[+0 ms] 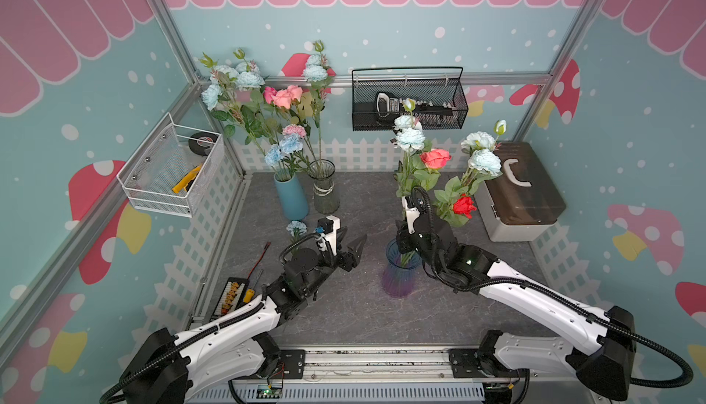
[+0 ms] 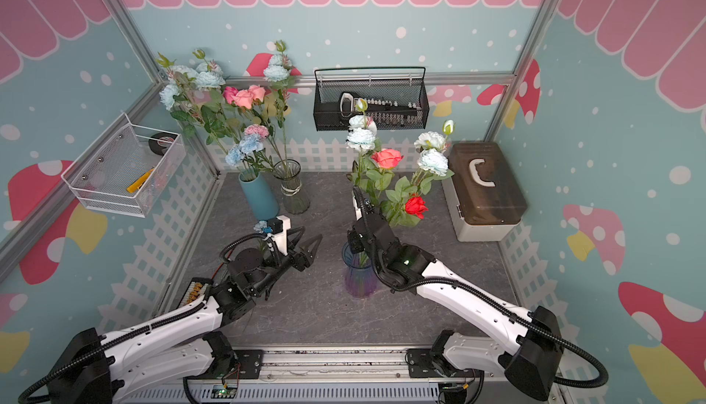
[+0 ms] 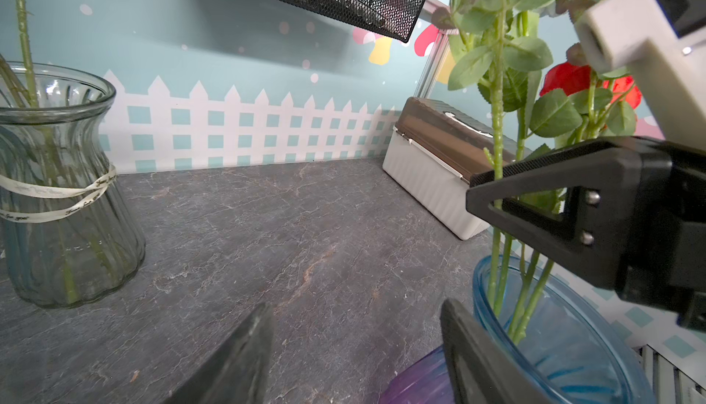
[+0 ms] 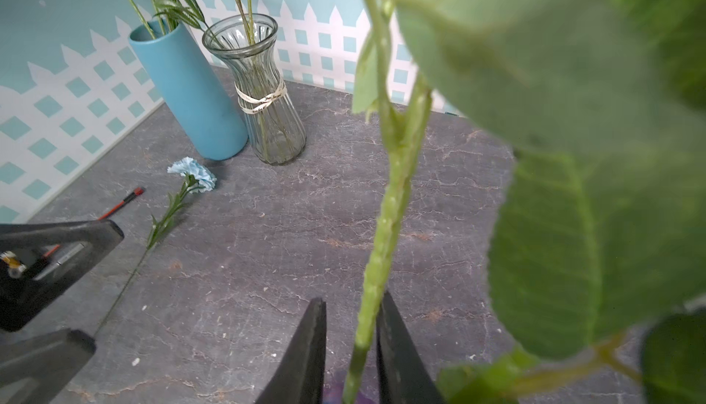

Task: Pick out blue flowers from the vase
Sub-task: Pick up the flower from the vase.

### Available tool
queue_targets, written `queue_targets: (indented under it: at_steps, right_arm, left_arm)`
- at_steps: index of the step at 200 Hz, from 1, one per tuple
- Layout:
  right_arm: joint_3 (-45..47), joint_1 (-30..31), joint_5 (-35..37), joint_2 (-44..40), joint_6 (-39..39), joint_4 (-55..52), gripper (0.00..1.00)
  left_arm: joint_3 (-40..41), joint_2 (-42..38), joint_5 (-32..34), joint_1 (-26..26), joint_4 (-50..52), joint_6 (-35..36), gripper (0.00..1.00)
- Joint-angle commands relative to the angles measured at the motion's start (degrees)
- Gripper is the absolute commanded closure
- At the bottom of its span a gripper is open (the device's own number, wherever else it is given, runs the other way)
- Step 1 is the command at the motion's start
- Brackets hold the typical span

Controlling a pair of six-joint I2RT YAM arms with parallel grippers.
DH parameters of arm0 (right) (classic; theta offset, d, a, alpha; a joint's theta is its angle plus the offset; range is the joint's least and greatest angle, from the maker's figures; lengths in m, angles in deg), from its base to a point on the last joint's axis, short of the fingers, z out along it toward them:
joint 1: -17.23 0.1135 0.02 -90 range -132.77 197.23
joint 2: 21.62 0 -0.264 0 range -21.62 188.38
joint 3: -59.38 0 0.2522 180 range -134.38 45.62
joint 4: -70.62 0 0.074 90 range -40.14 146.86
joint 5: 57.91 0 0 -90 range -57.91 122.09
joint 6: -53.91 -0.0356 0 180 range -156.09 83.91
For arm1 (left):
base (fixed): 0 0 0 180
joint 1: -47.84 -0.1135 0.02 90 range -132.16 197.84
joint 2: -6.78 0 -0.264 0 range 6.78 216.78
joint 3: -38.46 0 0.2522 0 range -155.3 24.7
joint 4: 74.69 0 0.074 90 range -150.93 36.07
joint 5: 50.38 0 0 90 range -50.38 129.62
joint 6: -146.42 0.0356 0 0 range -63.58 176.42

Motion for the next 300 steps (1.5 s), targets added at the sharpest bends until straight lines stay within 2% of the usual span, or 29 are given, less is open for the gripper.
queue_targets:
  at_steps: [1,58,82,167,300]
  right_arm:
    - [-0.32,0.52,-2.00,-0.11,0.38,2.34,0.84]
    - [-1.08,1.02,-7.06,-2.61,1.91,4.11,0.98]
    - [-2.83,1.28,-9.36,-2.96,2.98,4.05,1.00]
    - [-10.39,1.33,-11.63,-4.69,7.07,1.46,1.00]
    - [-36.60,1.25,-18.85,3.09,15.66,-10.41,1.00]
  left_arm:
    - [0.78,-0.14,-0.54,0.22,-2.27,0.38,0.31]
    - [0.62,0.40,-0.56,0.29,-2.68,0.28,0.31]
    - [0.53,0.74,-0.50,0.31,-2.73,0.17,0.31]
    - [0.29,1.46,0.47,0.30,-2.53,-0.12,0.31]
    - [-0.23,3.24,2.18,0.22,-2.21,-0.18,0.31]
